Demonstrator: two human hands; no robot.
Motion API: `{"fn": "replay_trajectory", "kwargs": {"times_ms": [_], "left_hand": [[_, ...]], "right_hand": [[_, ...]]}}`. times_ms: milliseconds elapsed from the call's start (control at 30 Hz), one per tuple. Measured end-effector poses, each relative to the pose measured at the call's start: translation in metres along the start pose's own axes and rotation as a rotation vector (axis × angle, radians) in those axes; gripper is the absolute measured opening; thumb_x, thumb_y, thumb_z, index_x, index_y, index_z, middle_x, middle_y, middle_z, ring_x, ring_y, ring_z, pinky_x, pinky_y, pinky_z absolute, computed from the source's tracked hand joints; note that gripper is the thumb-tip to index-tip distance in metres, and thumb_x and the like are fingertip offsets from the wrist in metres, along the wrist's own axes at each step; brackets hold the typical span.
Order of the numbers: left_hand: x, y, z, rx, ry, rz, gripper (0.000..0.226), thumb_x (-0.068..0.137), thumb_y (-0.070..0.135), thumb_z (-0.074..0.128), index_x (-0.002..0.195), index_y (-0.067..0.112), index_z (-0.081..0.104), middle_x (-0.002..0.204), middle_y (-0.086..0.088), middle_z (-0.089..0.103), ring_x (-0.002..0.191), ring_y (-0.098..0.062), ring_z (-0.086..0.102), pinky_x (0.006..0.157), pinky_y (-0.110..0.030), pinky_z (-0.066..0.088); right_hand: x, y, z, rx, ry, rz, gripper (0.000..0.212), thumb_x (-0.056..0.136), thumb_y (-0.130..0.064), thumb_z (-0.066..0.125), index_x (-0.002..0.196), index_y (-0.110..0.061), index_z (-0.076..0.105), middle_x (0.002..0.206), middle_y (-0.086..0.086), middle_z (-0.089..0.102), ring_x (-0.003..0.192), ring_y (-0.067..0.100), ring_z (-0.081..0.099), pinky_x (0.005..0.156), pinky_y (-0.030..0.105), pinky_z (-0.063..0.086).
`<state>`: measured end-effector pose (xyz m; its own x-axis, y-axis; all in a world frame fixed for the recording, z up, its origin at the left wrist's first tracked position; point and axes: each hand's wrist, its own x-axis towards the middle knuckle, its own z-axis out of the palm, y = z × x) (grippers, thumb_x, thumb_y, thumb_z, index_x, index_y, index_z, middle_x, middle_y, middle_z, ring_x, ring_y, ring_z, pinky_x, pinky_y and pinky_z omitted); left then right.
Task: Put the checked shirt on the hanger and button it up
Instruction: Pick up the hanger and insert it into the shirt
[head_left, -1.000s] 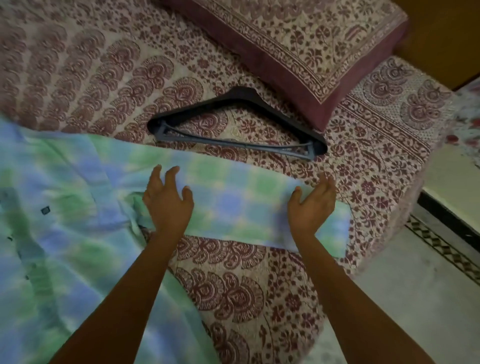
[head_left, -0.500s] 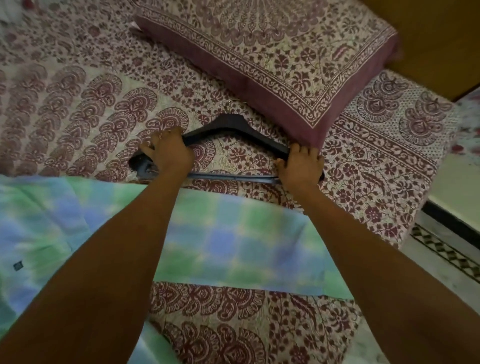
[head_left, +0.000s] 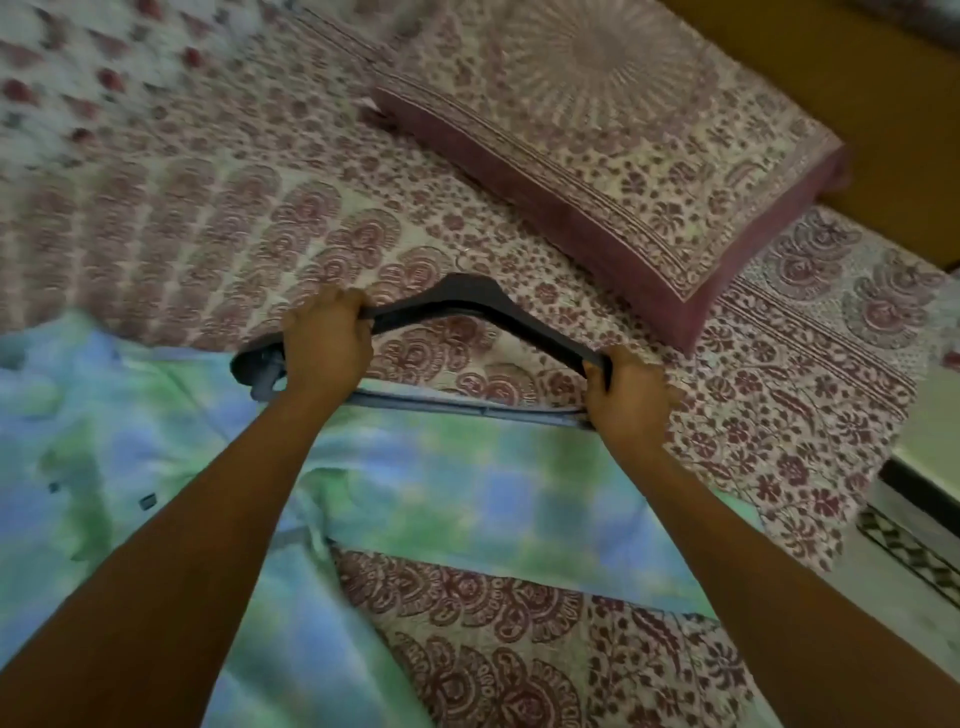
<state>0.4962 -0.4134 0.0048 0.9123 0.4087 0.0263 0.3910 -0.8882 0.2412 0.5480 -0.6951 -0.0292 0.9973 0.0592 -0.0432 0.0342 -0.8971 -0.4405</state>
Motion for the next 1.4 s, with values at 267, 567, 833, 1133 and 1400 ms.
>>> {"fn": "replay_trajectory", "kwargs": {"times_ms": [267,567,833,1133,1400], "left_hand": [[-0.084,-0.134,-0.066,0.003,0.074,-0.167,0.031,0.090,0.031,0.053,0.116,0.014,0.054,0.097,-0.017,0.061,0.090,-0.039,0.058,0.083,-0.045,0.041],[-0.179,-0.298,-0.123,-0.085,0.120,-0.452,0.028,0.096,0.027,0.047,0.121,0.024,0.058,0.103,-0.015,0.067,0.090,-0.039,0.059,0.088,-0.046,0.043],[-0.220,-0.399,-0.161,-0.039,0.253,-0.614,0.027,0.096,0.026,0.046,0.118,0.022,0.060,0.086,-0.018,0.066,0.074,-0.037,0.059,0.082,-0.048,0.048],[-0.230,-0.461,-0.169,0.007,0.415,-0.792,0.022,0.092,0.020,0.051,0.112,0.021,0.061,0.083,-0.017,0.061,0.080,-0.035,0.058,0.087,-0.047,0.039],[-0.231,-0.491,-0.147,-0.126,0.440,-0.845,0.030,0.091,0.026,0.054,0.120,0.022,0.059,0.082,-0.020,0.062,0.079,-0.038,0.059,0.088,-0.053,0.045]], "right_hand": [[-0.081,-0.138,0.035,0.063,-0.028,-0.241,0.021,0.091,-0.029,0.052,0.099,-0.013,0.062,0.071,0.012,0.057,0.075,0.039,0.057,0.074,0.050,0.048],[-0.209,-0.273,0.084,0.114,-0.123,-0.395,0.022,0.090,-0.025,0.057,0.107,-0.012,0.062,0.078,0.018,0.064,0.079,0.040,0.059,0.072,0.045,0.044],[-0.253,-0.350,0.132,0.359,-0.051,-0.349,0.041,0.089,-0.023,0.057,0.124,-0.002,0.050,0.120,0.022,0.055,0.114,0.035,0.047,0.094,0.045,0.038],[-0.260,-0.358,0.193,0.371,-0.296,-0.282,0.018,0.092,-0.001,0.044,0.100,0.002,0.060,0.088,0.026,0.065,0.072,0.037,0.059,0.065,0.031,0.037],[-0.234,-0.413,0.244,0.273,-0.427,-0.289,0.020,0.087,-0.008,0.054,0.106,-0.004,0.058,0.108,0.019,0.062,0.098,0.036,0.059,0.078,0.034,0.044]]}}
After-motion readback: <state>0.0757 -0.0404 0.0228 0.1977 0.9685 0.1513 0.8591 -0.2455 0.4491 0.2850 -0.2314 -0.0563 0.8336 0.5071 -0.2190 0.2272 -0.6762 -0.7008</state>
